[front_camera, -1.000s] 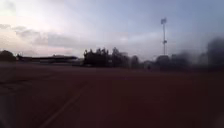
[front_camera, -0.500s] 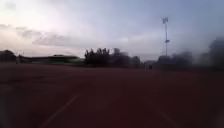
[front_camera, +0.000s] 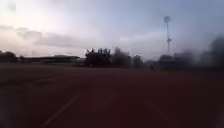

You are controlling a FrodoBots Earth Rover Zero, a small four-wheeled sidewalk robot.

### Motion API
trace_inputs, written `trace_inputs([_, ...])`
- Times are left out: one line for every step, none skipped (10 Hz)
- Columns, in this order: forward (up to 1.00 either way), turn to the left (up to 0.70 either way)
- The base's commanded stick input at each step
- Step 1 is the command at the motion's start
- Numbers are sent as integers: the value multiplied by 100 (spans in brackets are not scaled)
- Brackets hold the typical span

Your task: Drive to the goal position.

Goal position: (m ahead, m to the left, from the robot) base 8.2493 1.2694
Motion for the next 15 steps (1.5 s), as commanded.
trace_inputs([70, 0])
trace_inputs([70, 0])
trace_inputs([70, 0])
trace_inputs([70, 0])
trace_inputs([70, 0])
trace_inputs([70, 0])
trace_inputs([70, 0])
trace_inputs([70, 0])
trace_inputs([70, 0])
trace_inputs([70, 0])
trace_inputs([70, 0])
trace_inputs([70, 0])
trace_inputs([70, 0])
trace_inputs([70, 0])
trace_inputs([70, 0])
